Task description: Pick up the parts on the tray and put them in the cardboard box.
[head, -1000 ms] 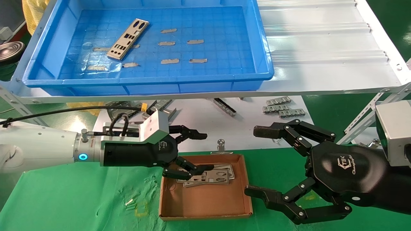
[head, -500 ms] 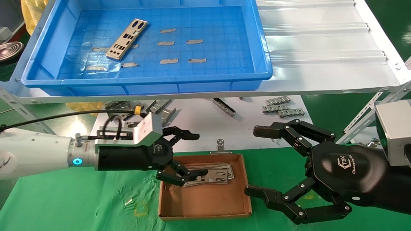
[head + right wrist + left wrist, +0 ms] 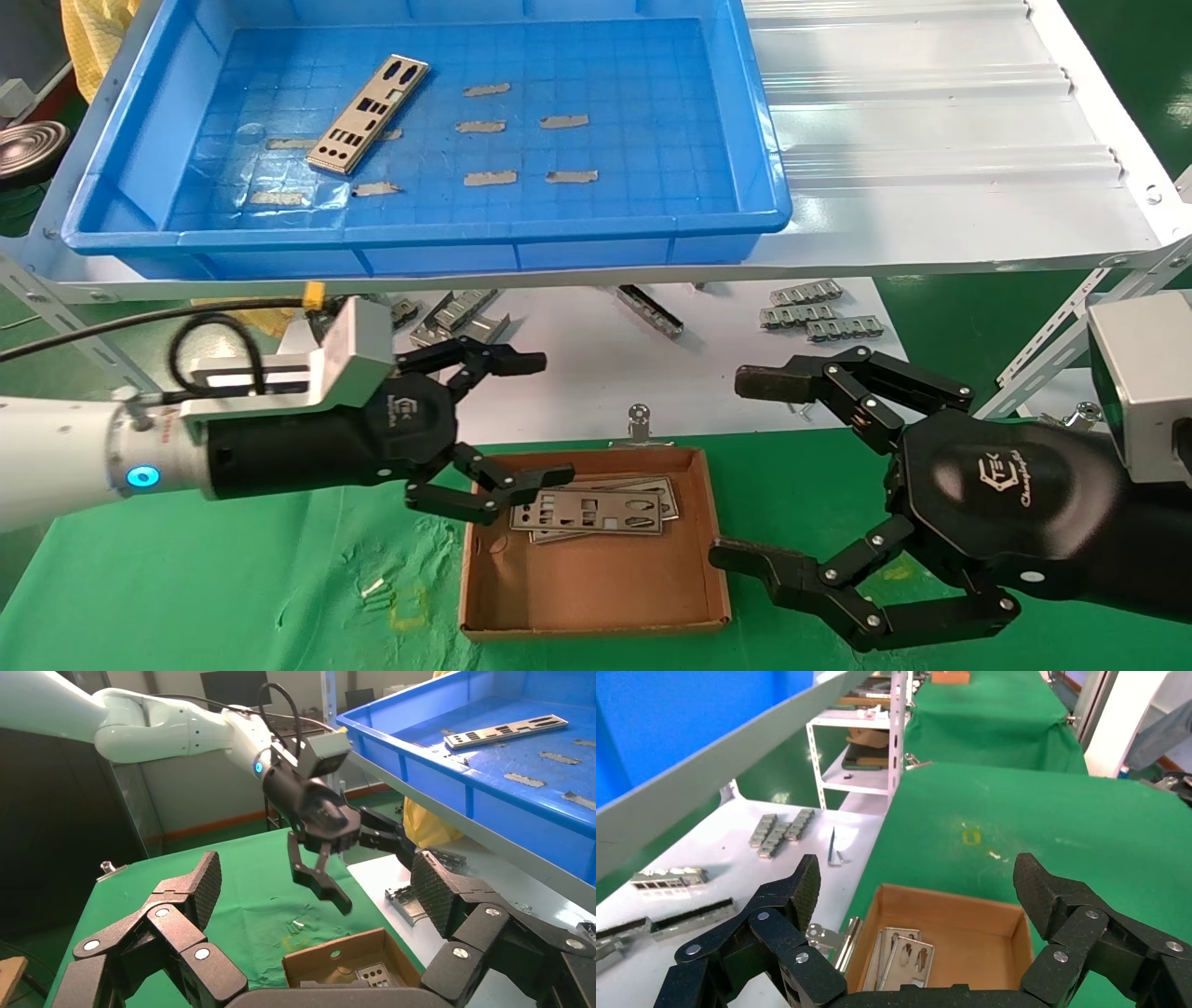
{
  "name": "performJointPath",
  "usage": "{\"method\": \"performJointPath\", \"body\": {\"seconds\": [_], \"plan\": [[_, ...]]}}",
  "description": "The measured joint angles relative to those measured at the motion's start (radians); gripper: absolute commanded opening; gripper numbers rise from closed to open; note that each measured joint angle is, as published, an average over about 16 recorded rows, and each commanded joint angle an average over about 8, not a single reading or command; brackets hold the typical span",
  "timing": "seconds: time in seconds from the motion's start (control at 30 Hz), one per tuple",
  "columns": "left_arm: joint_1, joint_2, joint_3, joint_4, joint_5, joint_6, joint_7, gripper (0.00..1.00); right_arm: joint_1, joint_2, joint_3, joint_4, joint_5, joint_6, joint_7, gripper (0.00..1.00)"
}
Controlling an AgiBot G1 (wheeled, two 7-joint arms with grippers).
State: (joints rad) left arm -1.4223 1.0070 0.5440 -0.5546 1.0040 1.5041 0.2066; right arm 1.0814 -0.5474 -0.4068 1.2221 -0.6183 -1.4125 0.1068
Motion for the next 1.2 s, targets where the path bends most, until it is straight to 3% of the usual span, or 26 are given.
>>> {"method": "performJointPath", "body": {"seconds": [1.2], "plan": [[0.312,-0.355,-0.237,-0.654,-0.245,-0.007,-0.353,1.00,0.000,0.000,0.000,0.000,0.000,0.000,0.000,1.00]]}}
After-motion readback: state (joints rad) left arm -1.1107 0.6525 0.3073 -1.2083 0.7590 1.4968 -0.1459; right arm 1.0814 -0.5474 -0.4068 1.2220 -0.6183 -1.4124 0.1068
